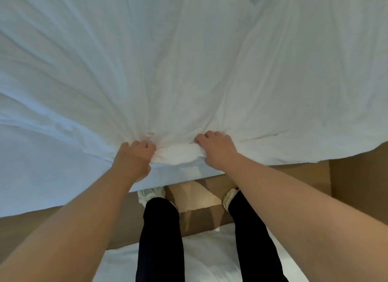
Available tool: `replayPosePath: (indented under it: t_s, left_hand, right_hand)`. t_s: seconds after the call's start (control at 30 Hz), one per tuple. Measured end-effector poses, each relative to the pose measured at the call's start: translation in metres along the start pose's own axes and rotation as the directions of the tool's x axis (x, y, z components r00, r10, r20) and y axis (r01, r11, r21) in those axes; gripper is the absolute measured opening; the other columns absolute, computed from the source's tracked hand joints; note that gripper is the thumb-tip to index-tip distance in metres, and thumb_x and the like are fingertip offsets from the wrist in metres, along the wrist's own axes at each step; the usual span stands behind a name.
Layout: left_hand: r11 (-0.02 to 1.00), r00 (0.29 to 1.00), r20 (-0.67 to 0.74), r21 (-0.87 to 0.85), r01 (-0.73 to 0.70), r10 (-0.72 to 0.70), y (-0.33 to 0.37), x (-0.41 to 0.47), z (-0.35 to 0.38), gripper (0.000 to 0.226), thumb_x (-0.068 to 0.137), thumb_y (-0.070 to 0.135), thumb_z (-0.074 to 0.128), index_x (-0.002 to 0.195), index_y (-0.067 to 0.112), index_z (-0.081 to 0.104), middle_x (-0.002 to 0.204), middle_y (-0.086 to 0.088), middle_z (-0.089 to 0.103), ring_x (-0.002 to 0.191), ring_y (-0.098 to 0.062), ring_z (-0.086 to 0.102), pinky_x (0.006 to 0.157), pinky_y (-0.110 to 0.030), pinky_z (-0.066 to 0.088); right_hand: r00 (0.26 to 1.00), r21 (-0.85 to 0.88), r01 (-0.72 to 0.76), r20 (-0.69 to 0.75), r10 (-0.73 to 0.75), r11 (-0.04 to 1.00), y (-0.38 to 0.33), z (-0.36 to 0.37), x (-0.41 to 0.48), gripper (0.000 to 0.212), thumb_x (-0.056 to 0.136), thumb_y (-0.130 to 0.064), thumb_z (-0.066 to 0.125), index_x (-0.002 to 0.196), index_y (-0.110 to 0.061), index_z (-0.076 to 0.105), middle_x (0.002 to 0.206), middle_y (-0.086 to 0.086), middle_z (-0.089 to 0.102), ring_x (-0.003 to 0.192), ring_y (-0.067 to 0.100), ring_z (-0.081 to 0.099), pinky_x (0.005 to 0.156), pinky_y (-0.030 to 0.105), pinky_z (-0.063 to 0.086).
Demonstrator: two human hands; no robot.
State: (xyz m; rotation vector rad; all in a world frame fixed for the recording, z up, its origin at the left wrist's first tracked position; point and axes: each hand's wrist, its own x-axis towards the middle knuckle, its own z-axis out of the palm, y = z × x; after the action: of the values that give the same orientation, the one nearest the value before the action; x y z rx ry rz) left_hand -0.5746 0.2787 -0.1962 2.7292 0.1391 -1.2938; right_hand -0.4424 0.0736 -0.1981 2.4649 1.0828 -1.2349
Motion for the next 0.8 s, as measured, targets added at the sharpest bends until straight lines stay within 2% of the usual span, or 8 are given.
replayPosePath:
  t_s: [0.13,0.23,0.3,0.43,0.5,0.6,0.7,0.8]
  left_hand:
    - [0.938,0.992,-0.096,0.330,0.109,-0.082,-0.030,-0.013,0.013,0.100,0.064,0.035,0.082,0.147,0.012,0.032,0.144,-0.020,0.038,0.131,-0.045,0.035,0.106,-0.067,0.013]
    - [0.928,0.988,-0.116,0.347,0.138,-0.104,-0.043,0.004,0.013,0.053,0.083,0.014,0.062,0.132,0.014,0.041,0.121,-0.009,0.052,0.108,-0.029,0.055,0.095,-0.045,0.043]
    - [0.958,0.993,-0.077,0.266,0.104,-0.086,-0.048,0.017,0.001,0.029,0.087,0.009,0.059,0.115,0.018,0.059,0.104,-0.003,0.064,0.093,-0.024,0.065,0.079,-0.032,0.051]
    - [0.984,0.994,0.106,0.177,-0.014,-0.005,-0.049,0.020,-0.010,0.032,0.091,0.014,0.053,0.120,0.022,0.060,0.113,-0.001,0.064,0.104,-0.022,0.063,0.085,-0.032,0.049]
    - [0.998,0.989,0.143,0.059,-0.031,0.022,-0.054,0.005,-0.001,0.050,0.089,0.009,0.051,0.137,0.024,0.045,0.127,0.000,0.055,0.116,-0.021,0.055,0.098,-0.037,0.042]
    - [0.991,0.993,0.095,0.100,-0.084,0.075,-0.062,-0.028,0.023,0.073,0.087,0.008,0.054,0.150,0.022,0.019,0.150,-0.003,0.030,0.142,-0.021,0.026,0.117,-0.053,0.012]
    - [0.983,0.993,0.080,0.153,-0.102,0.091,-0.075,-0.057,0.020,0.080,0.091,0.005,0.049,0.154,0.020,0.002,0.162,-0.007,-0.001,0.150,-0.023,-0.004,0.117,-0.058,-0.003]
    - [0.989,0.998,0.065,0.144,-0.026,0.016,-0.093,-0.081,0.004,0.079,0.093,0.001,0.043,0.155,0.019,-0.004,0.162,-0.007,-0.011,0.149,-0.024,-0.013,0.119,-0.054,-0.003]
  right_hand:
    - [0.997,-0.141,0.016,-0.078,-0.028,0.990,-0.042,0.027,-0.001,0.099,0.064,-0.031,0.081,0.147,-0.028,0.028,0.139,0.014,0.039,0.124,0.033,0.040,0.091,0.047,0.041]
    - [0.973,-0.133,-0.024,-0.231,-0.007,0.991,-0.063,0.033,0.022,0.064,0.068,-0.015,0.079,0.126,-0.021,0.055,0.119,0.013,0.056,0.103,0.032,0.055,0.073,0.037,0.044]
    - [0.994,-0.051,-0.003,-0.107,-0.003,0.999,-0.063,0.024,0.036,0.038,0.089,-0.012,0.060,0.125,-0.019,0.054,0.119,0.009,0.057,0.106,0.029,0.056,0.077,0.034,0.043]
    - [0.964,0.003,-0.020,0.265,0.018,1.000,-0.054,-0.007,0.042,0.031,0.095,-0.014,0.052,0.125,-0.013,0.056,0.124,0.010,0.059,0.112,0.028,0.057,0.084,0.034,0.046]
    - [0.949,0.012,-0.024,0.313,0.019,1.000,-0.061,-0.010,0.033,0.044,0.092,-0.016,0.054,0.136,-0.017,0.047,0.131,0.009,0.052,0.121,0.028,0.051,0.093,0.039,0.045]
    - [0.973,0.005,-0.062,0.225,0.059,0.998,-0.084,0.001,0.009,0.067,0.085,-0.023,0.063,0.144,-0.020,0.033,0.135,0.011,0.044,0.125,0.030,0.043,0.095,0.044,0.038]
    - [0.989,0.038,-0.065,0.135,0.059,0.997,-0.108,0.002,-0.012,0.072,0.083,-0.028,0.064,0.145,-0.025,0.027,0.133,0.008,0.042,0.119,0.029,0.043,0.090,0.042,0.038]
    - [0.994,0.098,-0.025,0.109,0.015,0.995,-0.127,-0.017,-0.024,0.075,0.084,-0.033,0.063,0.147,-0.028,0.023,0.142,0.007,0.037,0.126,0.029,0.040,0.095,0.043,0.038]
